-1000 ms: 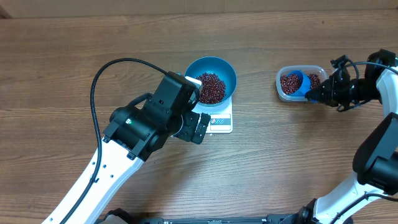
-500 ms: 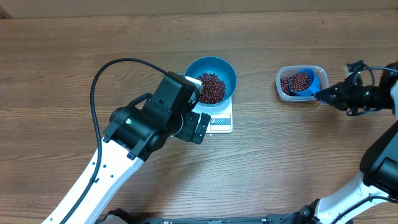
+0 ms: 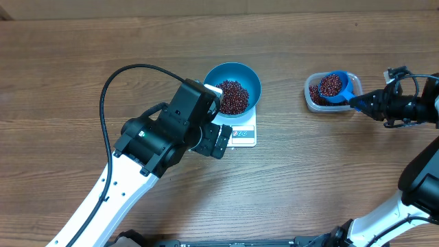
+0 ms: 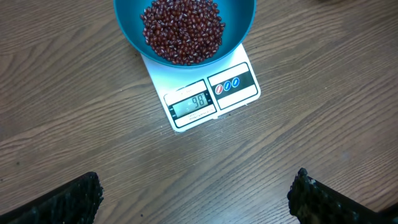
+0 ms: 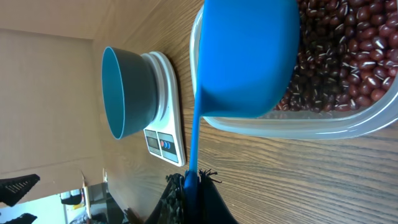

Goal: Scoop item into bowl and weigh 150g on scale

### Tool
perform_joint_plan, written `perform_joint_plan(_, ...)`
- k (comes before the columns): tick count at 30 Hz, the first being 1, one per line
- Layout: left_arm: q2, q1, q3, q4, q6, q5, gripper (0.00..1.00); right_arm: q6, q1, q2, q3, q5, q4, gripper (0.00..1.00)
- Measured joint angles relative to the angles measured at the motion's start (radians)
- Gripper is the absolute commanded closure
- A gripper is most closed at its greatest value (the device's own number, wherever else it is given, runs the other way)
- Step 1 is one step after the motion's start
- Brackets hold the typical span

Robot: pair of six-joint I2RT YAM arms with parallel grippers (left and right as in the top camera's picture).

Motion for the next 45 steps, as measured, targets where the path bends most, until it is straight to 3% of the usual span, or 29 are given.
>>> perform_joint_plan(31,0.000,0.000,0.000,0.000,0.000,0.000,0.00,-0.007,-0.061,0.000,0.000,-0.356,-0.046,0.96)
perform_joint_plan(34,0.000,0.000,0.000,0.000,0.000,0.000,0.00,-0.010,-0.025,0.000,0.000,-0.373,-0.047,0.96)
perform_joint_plan(45,0.000,0.000,0.000,0.000,0.000,0.000,0.00,-0.048,0.328,0.000,0.034,-0.384,0.011,0.96)
